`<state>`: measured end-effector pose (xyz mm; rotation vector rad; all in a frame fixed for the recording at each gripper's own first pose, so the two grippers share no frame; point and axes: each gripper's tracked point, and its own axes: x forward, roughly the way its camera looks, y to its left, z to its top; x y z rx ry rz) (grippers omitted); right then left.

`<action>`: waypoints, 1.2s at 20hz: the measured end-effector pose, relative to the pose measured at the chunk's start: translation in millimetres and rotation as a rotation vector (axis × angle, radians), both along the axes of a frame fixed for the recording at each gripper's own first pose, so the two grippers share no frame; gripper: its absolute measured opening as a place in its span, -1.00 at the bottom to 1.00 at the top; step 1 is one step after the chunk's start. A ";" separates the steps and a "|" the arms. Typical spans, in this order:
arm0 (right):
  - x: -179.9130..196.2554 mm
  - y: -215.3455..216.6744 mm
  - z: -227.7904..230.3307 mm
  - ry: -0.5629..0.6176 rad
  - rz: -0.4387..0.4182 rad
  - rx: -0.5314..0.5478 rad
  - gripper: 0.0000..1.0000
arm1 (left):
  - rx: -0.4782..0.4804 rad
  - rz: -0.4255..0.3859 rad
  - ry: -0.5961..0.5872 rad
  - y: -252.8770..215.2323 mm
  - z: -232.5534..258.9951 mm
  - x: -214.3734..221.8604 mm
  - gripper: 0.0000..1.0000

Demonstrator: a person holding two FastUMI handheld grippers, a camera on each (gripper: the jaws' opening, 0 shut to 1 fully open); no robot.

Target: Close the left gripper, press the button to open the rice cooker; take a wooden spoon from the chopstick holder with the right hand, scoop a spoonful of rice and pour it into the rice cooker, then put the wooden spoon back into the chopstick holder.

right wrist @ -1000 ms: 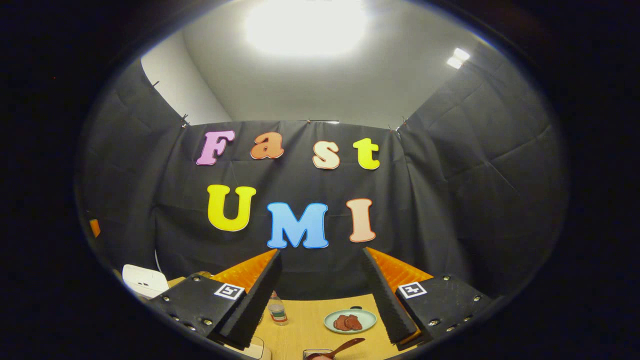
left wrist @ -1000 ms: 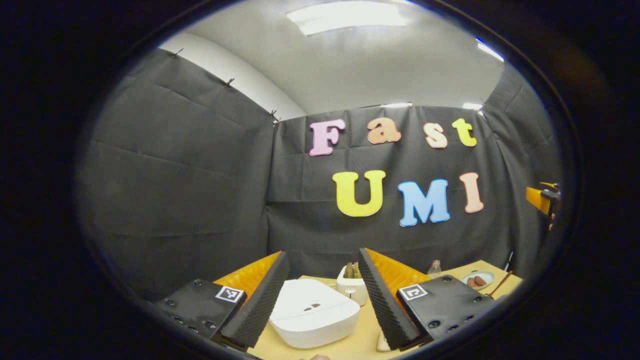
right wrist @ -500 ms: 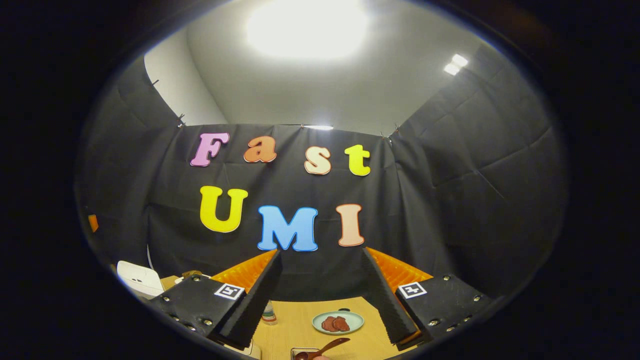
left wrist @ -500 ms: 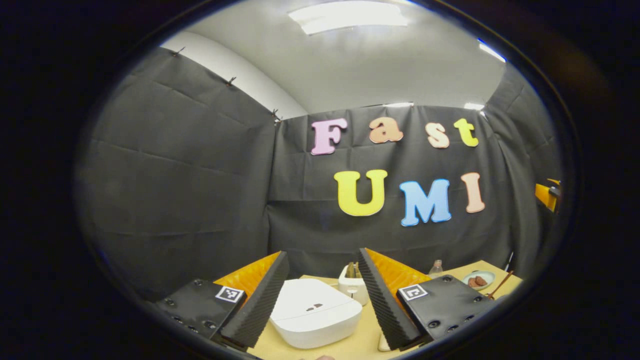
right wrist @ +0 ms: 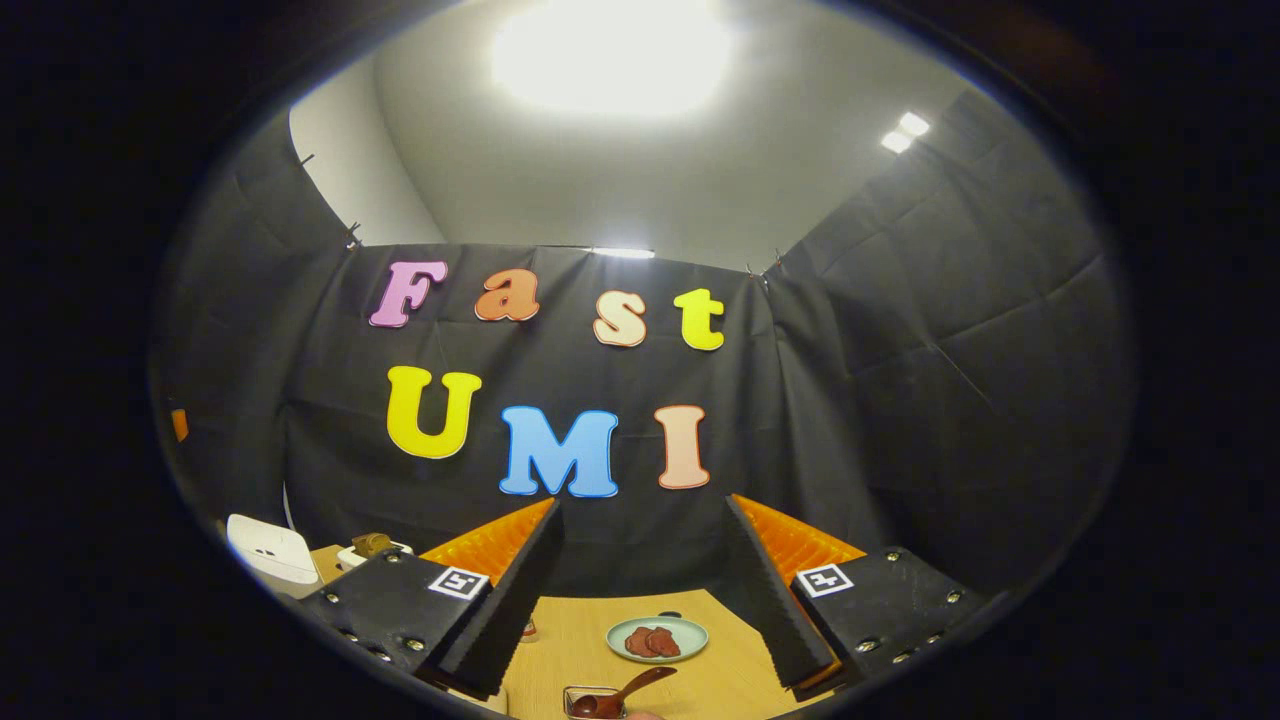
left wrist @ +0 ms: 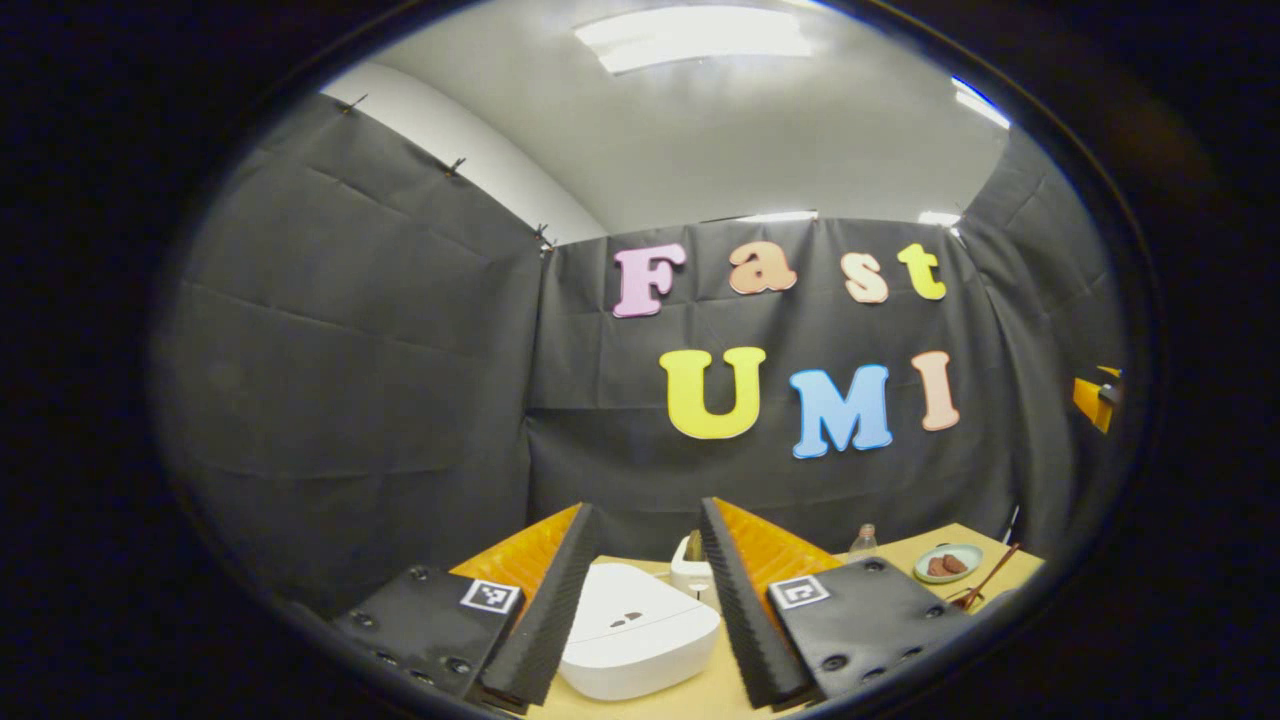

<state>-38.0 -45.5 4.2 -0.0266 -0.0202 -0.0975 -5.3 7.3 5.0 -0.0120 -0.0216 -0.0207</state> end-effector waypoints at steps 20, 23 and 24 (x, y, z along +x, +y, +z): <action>-11.7 24.0 -21.0 0.062 -0.040 -0.046 0.92 | -0.050 -0.101 0.115 14.3 -53.4 72.0 -0.81; -18.6 24.0 -21.7 0.070 -0.075 -0.052 0.92 | -0.068 -0.125 0.159 19.5 -77.4 90.4 -0.82; -21.4 23.1 -23.0 0.072 -0.087 -0.054 0.92 | -0.075 -0.131 0.175 21.4 -85.9 96.5 -0.81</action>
